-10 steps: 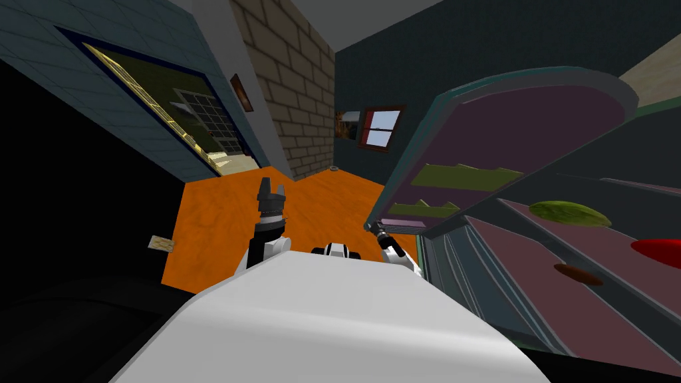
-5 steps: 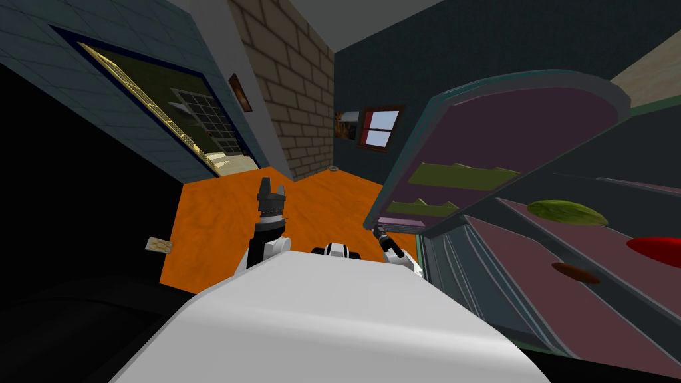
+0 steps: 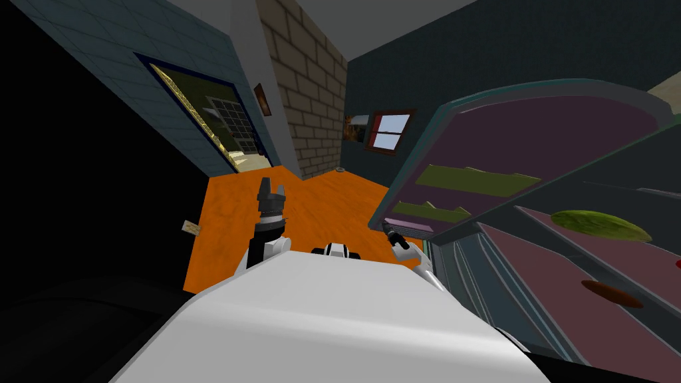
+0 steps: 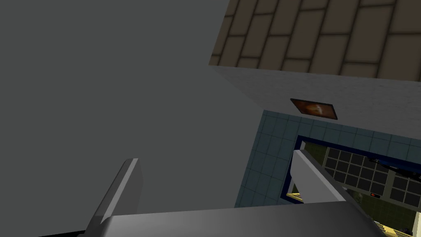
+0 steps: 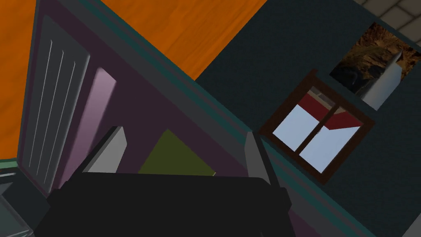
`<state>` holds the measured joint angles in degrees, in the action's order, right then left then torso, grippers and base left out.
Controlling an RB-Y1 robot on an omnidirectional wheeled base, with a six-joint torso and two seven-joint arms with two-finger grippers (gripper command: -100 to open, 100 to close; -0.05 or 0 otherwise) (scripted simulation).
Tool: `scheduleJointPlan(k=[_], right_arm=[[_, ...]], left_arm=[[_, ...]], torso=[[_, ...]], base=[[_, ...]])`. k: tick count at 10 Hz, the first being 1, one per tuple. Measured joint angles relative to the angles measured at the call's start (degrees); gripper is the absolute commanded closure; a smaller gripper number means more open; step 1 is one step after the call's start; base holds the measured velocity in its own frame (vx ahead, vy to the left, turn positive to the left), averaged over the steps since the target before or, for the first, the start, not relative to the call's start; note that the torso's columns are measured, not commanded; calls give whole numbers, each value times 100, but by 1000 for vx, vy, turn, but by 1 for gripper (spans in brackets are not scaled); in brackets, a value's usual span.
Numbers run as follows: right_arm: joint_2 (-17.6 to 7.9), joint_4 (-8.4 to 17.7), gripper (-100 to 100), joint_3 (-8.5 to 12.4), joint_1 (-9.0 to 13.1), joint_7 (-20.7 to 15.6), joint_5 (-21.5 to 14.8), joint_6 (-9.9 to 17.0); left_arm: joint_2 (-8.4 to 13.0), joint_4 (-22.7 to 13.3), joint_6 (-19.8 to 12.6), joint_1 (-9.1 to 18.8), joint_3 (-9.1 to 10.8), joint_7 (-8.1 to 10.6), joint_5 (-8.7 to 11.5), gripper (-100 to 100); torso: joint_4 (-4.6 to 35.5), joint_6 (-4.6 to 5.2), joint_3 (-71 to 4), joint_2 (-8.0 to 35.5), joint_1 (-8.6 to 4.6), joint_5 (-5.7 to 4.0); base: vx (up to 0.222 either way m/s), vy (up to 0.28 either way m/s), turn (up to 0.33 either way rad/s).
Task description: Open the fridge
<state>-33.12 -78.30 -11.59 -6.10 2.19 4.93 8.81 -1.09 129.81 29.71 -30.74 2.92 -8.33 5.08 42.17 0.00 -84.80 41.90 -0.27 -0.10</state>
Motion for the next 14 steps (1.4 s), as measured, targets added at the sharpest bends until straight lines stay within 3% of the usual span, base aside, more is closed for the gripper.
scheduleJointPlan(k=[2, 4, 5, 7, 8, 10, 13, 14], right_arm=[[-33, 348, -100, -16, 39, -312, -314, -53], [-8, 524, -100, -11, 51, -607, -548, -15], [-111, 633, -100, 163, 204, -778, -747, 164], [-404, 1068, -100, 294, 561, -1114, -1131, 461], [-565, 1254, -100, 245, 680, -1275, -1247, 631], [-568, 1543, -100, 266, 696, -1600, -1583, 787], [-570, 1609, -100, 275, 677, -2045, -1962, 759], [-775, 1766, -100, 341, 944, -2209, -2025, 966]], left_arm=[[0, 0, 0, 0, 0, 0, 0, 0], [0, 0, 0, 0, 0, 0, 0, 0], [-2, 0, 0, 3, -3, 0, 0, 0], [-1, 0, 0, 2, -1, 0, 0, 0], [0, 0, 0, 0, 0, 0, 0, 0], [1, 0, 0, 0, 1, 0, 0, 0], [0, 0, 0, 0, 0, 0, 0, 0], [-2, 0, 0, 3, -3, 0, 0, 0]], torso=[[8, -1, 16, 26, 24, 9], [15, -1, 30, 47, 35, 12], [24, -10, 47, 80, 77, 22], [14, 7, 28, 42, 11, 7], [5, 5, 9, 13, -15, -3], [5, -2, 9, 15, 11, 3], [14, -1, 28, 45, 38, 14], [24, -12, 46, 79, 76, 24]], base=[[16, -14, 3], [-68, 68, 176], [-171, 164, 349], [-63, 43, 70], [-1, -18, -27], [12, -23, -1], [-46, 43, 115], [-173, 169, 427]])
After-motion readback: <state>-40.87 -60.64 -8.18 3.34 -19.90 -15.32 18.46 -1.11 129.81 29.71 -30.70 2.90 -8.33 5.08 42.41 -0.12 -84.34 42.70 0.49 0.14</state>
